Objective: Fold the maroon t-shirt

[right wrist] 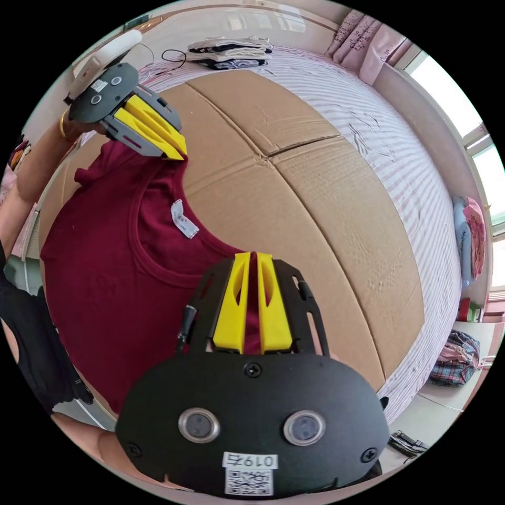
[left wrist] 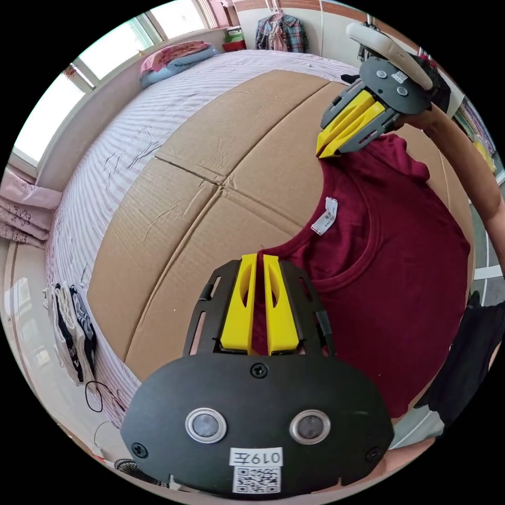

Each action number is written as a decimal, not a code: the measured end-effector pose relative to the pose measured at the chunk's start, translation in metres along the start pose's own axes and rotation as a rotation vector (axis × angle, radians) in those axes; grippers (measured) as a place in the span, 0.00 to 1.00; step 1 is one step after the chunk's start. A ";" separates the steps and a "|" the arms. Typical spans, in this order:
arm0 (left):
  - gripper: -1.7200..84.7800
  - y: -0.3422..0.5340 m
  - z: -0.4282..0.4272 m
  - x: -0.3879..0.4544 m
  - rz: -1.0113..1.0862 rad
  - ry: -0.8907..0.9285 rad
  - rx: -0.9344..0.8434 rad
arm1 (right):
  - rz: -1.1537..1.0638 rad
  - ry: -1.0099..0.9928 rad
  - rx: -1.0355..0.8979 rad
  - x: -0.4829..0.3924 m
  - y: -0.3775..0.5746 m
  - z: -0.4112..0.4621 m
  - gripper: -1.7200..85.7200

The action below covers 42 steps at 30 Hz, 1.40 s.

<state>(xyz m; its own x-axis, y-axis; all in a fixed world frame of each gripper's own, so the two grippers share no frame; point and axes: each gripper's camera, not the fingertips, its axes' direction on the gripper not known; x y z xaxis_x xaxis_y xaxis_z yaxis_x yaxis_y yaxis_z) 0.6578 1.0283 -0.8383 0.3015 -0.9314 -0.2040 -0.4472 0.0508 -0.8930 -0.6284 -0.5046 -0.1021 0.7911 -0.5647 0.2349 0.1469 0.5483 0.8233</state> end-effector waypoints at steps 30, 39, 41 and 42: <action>0.04 0.064 -0.055 0.136 -0.406 -0.476 0.328 | 0.169 0.023 0.122 -0.011 0.030 0.003 0.08; 0.03 0.100 -0.088 0.155 -0.409 -0.458 0.410 | 0.199 0.018 0.124 -0.011 0.035 0.001 0.09; 0.03 0.110 -0.092 0.156 -0.411 -0.466 0.410 | 0.235 0.049 0.179 -0.012 0.039 -0.010 0.09; 0.03 0.117 -0.095 0.156 -0.418 -0.466 0.412 | 0.247 0.052 0.191 -0.011 0.040 -0.013 0.09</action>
<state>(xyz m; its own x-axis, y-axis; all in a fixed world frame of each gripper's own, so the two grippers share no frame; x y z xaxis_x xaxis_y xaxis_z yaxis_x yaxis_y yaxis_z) 0.5726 0.8549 -0.9365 0.7433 -0.6584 0.1188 0.1074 -0.0579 -0.9925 -0.6240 -0.4682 -0.0780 0.8190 -0.3939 0.4172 -0.1636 0.5367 0.8278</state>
